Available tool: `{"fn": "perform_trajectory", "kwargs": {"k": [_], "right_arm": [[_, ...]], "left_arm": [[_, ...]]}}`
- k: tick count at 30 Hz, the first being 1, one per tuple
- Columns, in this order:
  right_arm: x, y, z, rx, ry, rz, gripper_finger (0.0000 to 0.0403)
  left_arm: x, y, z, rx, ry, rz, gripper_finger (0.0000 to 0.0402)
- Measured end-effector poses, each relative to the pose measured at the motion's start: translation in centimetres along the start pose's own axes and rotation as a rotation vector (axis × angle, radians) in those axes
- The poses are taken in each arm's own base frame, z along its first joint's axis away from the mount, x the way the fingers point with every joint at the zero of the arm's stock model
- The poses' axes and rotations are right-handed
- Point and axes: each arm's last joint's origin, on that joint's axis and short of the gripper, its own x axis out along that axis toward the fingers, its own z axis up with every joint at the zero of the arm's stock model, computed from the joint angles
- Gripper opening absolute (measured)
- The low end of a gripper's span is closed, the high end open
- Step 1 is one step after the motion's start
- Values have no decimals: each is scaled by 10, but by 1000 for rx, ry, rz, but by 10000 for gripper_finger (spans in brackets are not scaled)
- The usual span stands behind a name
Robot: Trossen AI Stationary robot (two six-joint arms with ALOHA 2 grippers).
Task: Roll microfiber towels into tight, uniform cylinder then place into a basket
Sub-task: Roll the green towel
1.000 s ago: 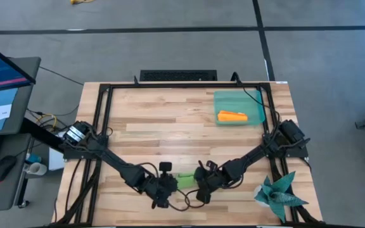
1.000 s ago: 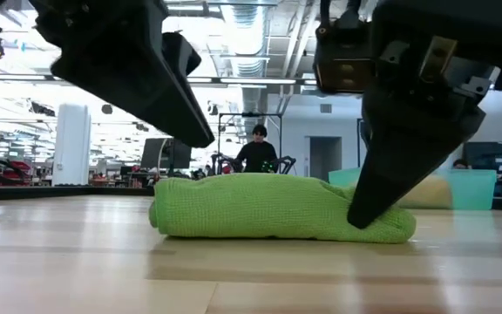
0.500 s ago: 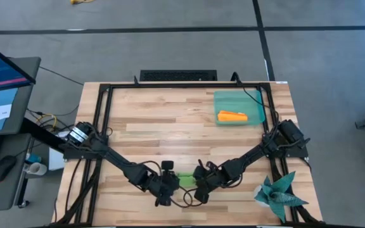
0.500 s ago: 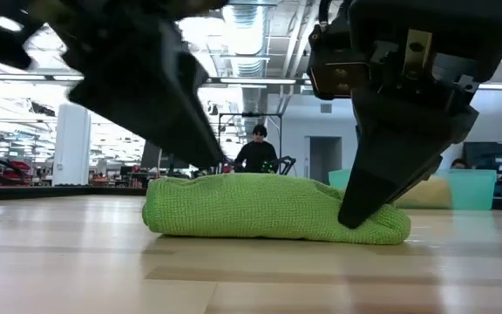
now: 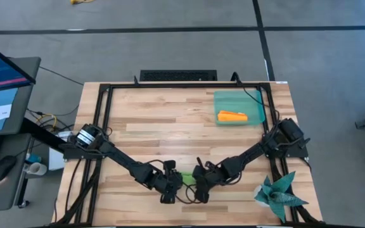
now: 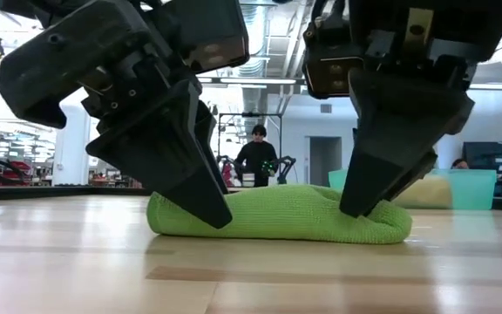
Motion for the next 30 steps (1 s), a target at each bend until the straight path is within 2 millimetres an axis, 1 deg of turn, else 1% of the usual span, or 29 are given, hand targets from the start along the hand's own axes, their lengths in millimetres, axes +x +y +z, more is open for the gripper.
{"fn": "perform_trajectory", "kwargs": {"k": [3,6,8,11,14,18,21,23,26,28,30], "right_arm": [[-9,-4,5,-10,23,2,167],[-30,-6,9,-71,26,-7,170],[-47,-8,12,-106,23,-17,171],[-70,-7,16,-179,-31,-30,171],[-81,-2,16,-244,-115,-58,171],[-79,1,14,-259,-144,-83,171],[-74,-1,21,-239,-170,-77,171],[-70,-6,22,-249,-151,-94,171],[-65,-6,29,-274,-150,-53,172],[-61,-11,28,-279,-127,-72,176],[-61,-12,31,-269,-129,-60,186]], "left_arm": [[0,0,0,-8,-2,0,185],[1,1,0,-31,9,-14,185],[1,2,0,-58,12,-16,185],[1,2,0,-85,12,-15,185],[2,3,1,-118,13,-16,185],[3,5,1,-153,17,-17,185],[3,6,1,-154,18,-17,185],[3,6,1,-154,18,-16,185],[3,6,1,-154,17,-14,185],[3,6,1,-163,9,3,185],[4,7,1,-173,-4,32,185]]}}
